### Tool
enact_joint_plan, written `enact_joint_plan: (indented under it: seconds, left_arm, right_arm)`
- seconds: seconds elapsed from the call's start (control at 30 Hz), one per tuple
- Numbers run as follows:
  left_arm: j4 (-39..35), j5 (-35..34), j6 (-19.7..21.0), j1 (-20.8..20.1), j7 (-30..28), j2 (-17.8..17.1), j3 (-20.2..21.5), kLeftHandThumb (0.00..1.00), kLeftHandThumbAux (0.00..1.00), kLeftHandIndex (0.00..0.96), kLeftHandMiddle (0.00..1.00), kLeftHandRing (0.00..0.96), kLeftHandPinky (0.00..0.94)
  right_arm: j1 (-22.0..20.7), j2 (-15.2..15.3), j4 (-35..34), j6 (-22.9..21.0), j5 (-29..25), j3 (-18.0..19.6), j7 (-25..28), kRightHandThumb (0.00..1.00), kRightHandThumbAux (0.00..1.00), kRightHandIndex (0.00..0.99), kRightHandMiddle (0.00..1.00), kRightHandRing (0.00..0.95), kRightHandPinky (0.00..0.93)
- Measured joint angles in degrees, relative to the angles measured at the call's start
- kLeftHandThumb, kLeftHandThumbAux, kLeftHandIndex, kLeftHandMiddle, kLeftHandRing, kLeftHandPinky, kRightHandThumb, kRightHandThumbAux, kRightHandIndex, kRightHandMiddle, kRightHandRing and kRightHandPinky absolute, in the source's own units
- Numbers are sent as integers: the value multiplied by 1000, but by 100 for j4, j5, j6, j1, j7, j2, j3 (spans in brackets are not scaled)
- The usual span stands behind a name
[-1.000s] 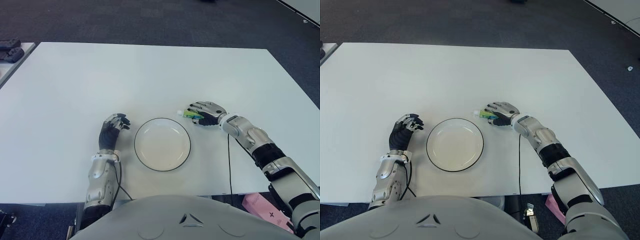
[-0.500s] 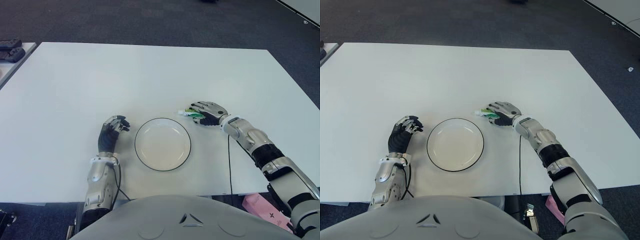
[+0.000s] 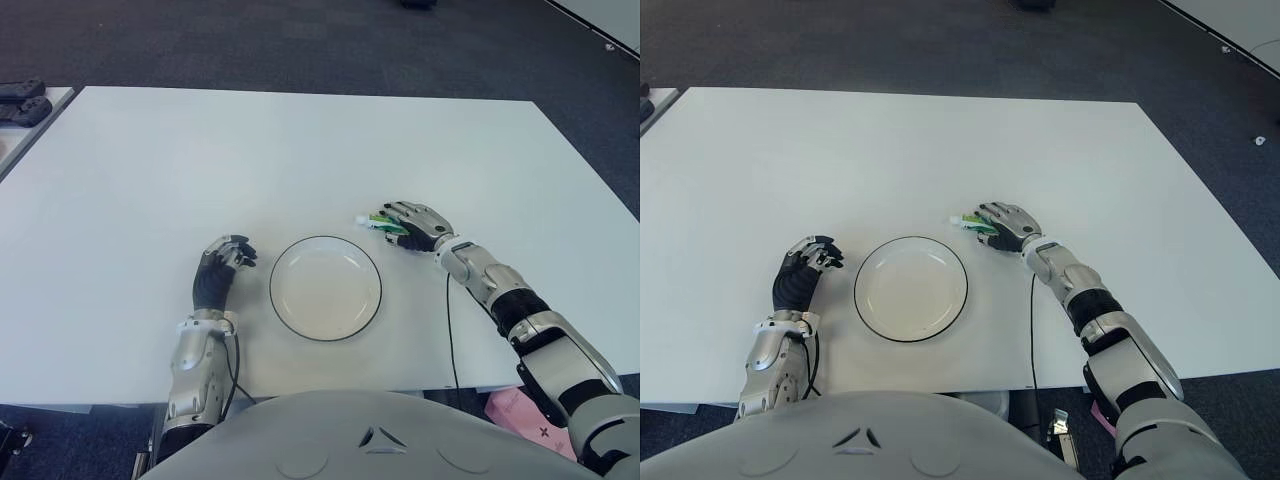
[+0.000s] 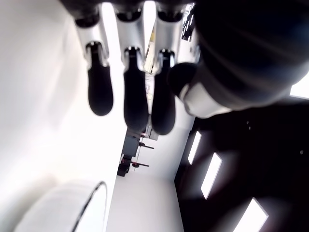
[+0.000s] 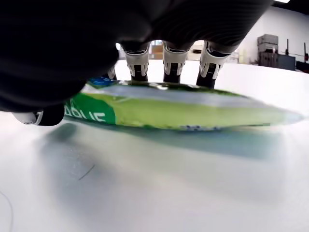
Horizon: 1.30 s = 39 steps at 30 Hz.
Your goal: Put the toothpaste on the table into the plate.
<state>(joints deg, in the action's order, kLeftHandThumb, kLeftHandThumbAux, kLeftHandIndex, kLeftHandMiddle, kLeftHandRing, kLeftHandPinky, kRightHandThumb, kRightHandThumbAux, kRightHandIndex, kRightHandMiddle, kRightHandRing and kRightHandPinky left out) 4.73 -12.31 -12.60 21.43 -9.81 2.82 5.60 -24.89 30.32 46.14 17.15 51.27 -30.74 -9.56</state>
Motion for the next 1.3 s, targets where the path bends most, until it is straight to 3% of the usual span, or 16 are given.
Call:
enact_joint_plan:
  seconds: [0.6, 0.8, 0.93, 1.1, 1.3]
  left_arm:
    - [2, 2, -62, 14, -28, -81, 5, 716, 717, 436, 566, 547, 524]
    - [0, 3, -61, 19, -14, -82, 23, 716, 717, 436, 568, 550, 523]
    - [7, 1, -62, 18, -15, -82, 23, 715, 717, 436, 570, 551, 524]
    - [-18, -3, -63, 19, -15, -82, 23, 715, 717, 436, 567, 548, 525]
    - [-32, -4, -52, 26, -14, -82, 27, 715, 717, 436, 564, 546, 525]
  right_arm:
    - [285, -321, 103, -393, -221, 43, -621, 593, 187, 0, 0, 0, 0]
    - [304, -481, 243, -498, -273, 59, -896, 616, 253, 0, 0, 0, 0]
    - [322, -552, 317, -557, -361, 110, -1115, 622, 338, 8, 7, 6, 69]
    - [363, -653, 411, -602, -548, 291, -1531, 720, 431, 99, 145, 150, 172]
    - [361, -722, 562, -570, -751, 422, -1940, 765, 482, 179, 241, 232, 268]
